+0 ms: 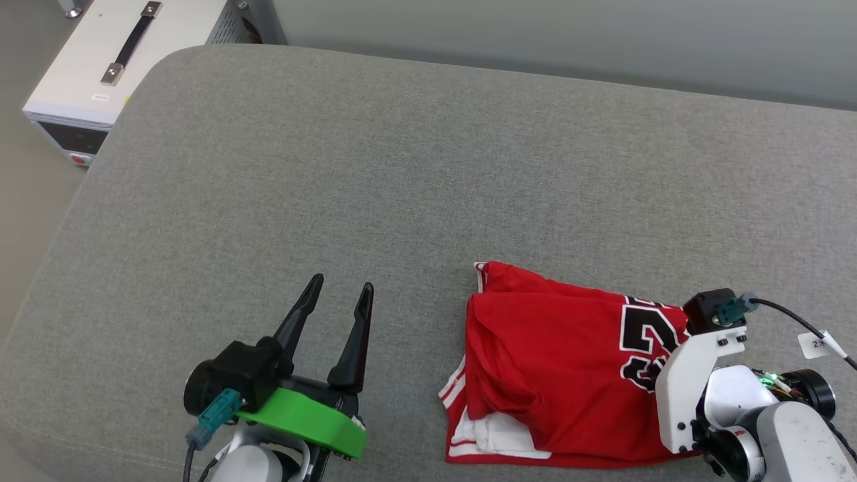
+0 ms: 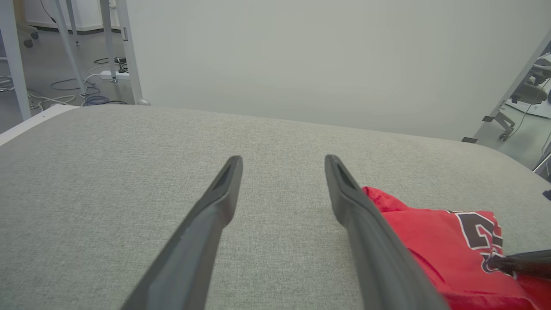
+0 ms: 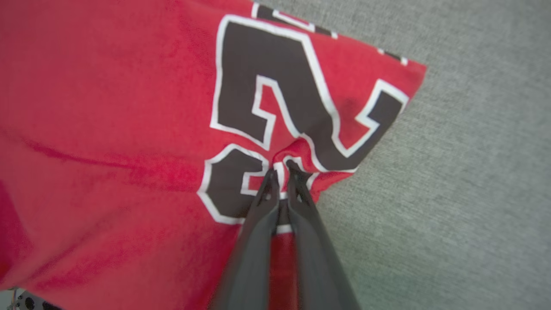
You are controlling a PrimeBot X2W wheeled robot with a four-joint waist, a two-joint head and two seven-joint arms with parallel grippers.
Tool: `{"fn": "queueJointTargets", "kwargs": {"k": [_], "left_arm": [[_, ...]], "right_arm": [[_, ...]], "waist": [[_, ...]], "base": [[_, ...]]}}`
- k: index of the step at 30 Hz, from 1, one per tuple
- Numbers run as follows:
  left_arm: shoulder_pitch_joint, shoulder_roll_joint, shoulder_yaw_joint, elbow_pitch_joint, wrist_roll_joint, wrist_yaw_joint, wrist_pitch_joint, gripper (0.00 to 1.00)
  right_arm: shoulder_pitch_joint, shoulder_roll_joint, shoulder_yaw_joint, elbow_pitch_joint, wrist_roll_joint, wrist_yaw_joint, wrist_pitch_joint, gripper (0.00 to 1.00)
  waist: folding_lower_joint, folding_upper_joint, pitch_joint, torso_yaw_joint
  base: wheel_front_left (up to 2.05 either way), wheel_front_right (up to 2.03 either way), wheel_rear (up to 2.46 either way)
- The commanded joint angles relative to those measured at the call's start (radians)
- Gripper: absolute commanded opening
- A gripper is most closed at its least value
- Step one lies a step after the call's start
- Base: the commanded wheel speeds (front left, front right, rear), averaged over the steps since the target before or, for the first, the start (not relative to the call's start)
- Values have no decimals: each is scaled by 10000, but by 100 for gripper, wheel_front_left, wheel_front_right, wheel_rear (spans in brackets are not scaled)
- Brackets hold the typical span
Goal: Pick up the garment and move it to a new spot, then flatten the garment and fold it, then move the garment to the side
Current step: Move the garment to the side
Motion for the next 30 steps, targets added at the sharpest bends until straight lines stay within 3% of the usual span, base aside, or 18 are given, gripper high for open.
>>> {"fn": "queueJointTargets", "kwargs": {"k": [1, 10, 16, 21, 25, 30], "left_arm": [[-121, 15, 2, 43, -110, -29, -57, 100], [-108, 89, -201, -340, -324, -29, -57, 100], [-427, 329, -618, -551, -277, -29, -57, 100], [-853, 535, -856, -675, -210, -29, -57, 100], [-1249, 793, -1099, -902, -72, -29, -57, 100], [-1749, 1149, -1297, -1290, 115, -29, -57, 100]], "right_arm": [[-107, -129, 271, 143, -12, -6, -199, 0], [-905, -2035, 1367, -865, -362, -6, -712, 0], [-1703, -3931, 2435, -1173, -262, -6, -808, 0], [-2587, -5479, 2906, -932, -333, -6, -1494, 0], [-3188, -6208, 2874, -408, -458, -6, -2196, 0], [-3827, -6649, 2347, 513, -765, -6, -3014, 0]], "waist": [[0, 0, -107, -182], [0, 0, 104, -1366], [0, 0, 717, -2389], [0, 0, 1351, -3197], [0, 0, 1974, -3727], [0, 0, 2792, -4234]], "base": [[0, 0, 0], [0, 0, 0], [0, 0, 0], [0, 0, 0], [0, 0, 0], [0, 0, 0]]}}
